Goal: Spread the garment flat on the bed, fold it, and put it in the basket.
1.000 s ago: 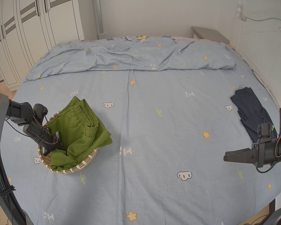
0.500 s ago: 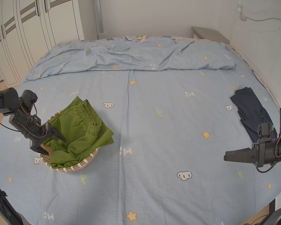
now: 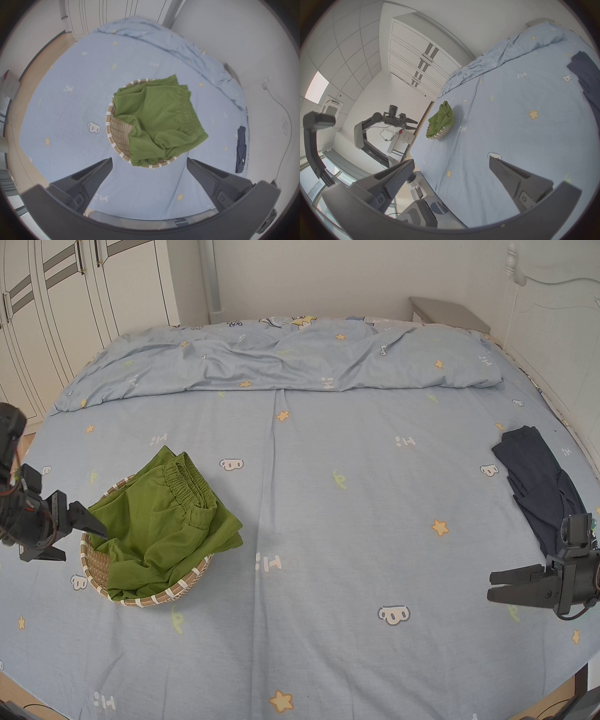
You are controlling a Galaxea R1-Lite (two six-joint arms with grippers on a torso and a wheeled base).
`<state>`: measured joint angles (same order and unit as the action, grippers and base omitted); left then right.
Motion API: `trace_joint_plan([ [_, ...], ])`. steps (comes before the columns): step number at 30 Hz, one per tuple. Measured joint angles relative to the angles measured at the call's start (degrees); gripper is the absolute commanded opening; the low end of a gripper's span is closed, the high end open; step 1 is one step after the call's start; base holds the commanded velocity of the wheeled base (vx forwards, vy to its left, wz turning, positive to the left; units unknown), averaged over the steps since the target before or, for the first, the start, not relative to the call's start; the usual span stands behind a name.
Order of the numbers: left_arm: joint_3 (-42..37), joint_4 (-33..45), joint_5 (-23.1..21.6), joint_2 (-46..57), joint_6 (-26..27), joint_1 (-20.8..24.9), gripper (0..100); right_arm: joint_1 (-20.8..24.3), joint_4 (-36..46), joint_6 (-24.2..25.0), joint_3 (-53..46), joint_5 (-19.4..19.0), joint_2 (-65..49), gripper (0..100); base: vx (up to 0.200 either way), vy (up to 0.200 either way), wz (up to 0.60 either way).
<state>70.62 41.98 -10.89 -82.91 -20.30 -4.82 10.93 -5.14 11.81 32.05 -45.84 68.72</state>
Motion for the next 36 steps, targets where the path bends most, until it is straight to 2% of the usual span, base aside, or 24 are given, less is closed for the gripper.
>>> trace_joint_plan([
  [10,-20.2,-14.0,2.6,27.5,-0.1,1.3,100,-1.4,-0.1,-3.0,-9.1,2.0,-10.8,100,0.0,0.0,0.0],
  [20,-37.8,-22.8,3.8,56.1,-0.3,1.9,100,-2.5,0.4,1.4,-17.7,3.4,-32.8,100,0.0,0.0,0.0],
  [28,-50.3,-28.4,4.5,72.9,0.6,4.4,100,-4.4,1.1,3.4,-24.5,4.2,-49.6,100,0.0,0.0,0.0],
  [31,-55.6,-32.3,5.1,76.5,3.7,4.8,100,-5.7,1.2,3.8,-27.1,4.3,-54.9,100,0.0,0.0,0.0],
  [36,-64.1,-39.2,9.9,80.1,16.2,5.0,100,-8.5,0.9,5.9,-29.7,5.6,-61.6,100,0.0,0.0,0.0],
])
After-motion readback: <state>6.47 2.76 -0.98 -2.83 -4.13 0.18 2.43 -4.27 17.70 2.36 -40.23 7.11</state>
